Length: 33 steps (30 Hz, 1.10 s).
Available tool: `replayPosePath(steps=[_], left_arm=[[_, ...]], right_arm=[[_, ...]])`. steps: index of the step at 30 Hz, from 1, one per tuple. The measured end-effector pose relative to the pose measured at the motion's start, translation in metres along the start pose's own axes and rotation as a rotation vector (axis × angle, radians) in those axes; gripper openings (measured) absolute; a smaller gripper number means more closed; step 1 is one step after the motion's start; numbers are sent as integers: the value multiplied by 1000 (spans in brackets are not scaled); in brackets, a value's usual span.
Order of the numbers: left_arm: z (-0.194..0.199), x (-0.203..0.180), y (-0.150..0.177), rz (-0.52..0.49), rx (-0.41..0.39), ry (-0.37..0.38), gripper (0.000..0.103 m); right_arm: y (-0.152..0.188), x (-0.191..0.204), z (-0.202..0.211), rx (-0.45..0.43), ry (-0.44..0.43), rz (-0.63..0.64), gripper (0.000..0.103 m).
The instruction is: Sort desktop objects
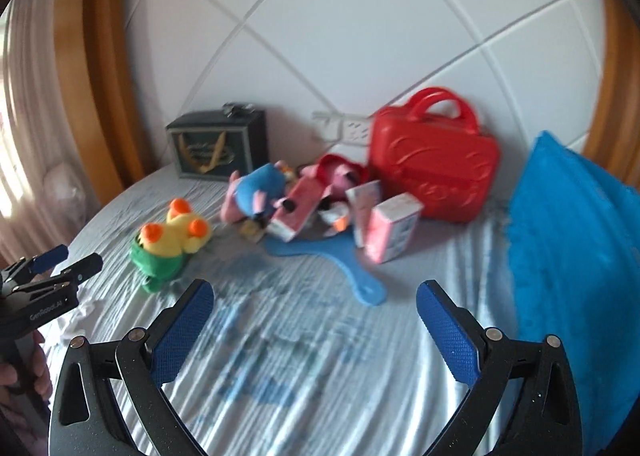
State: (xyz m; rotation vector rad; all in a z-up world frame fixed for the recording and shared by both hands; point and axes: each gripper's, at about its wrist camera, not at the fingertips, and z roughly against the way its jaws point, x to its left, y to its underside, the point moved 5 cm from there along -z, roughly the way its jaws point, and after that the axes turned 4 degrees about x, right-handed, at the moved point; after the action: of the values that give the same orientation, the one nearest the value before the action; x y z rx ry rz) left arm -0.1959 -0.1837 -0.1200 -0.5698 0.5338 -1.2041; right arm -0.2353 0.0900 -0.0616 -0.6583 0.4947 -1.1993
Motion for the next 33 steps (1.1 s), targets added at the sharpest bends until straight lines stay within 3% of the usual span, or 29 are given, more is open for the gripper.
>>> replayPosePath(steps=[5, 10, 16, 20, 26, 28, 33], left_arm=[[-47, 40, 21, 53, 101, -65, 78], [-102, 58, 27, 105, 166, -68, 78], [-181, 52, 30, 127, 251, -40, 78], [-220, 58, 34, 108, 294, -61, 78], [-228, 98, 36, 102, 274, -127, 78], [-227, 109, 34, 107, 267, -145, 78], [-210, 109, 26, 81, 241, -132, 78]], right_arm=[[2, 40, -73, 118, -66, 76, 103], [-1, 74, -144, 205, -152, 136, 103], [-16, 109, -210, 251, -200, 207, 103], [-26, 133, -243, 250, -219, 250, 103], [-37, 164, -283, 244, -273, 285, 102], [-40, 173, -295, 255, -297, 281, 92], [-43, 193, -305, 267, -394, 242, 91]])
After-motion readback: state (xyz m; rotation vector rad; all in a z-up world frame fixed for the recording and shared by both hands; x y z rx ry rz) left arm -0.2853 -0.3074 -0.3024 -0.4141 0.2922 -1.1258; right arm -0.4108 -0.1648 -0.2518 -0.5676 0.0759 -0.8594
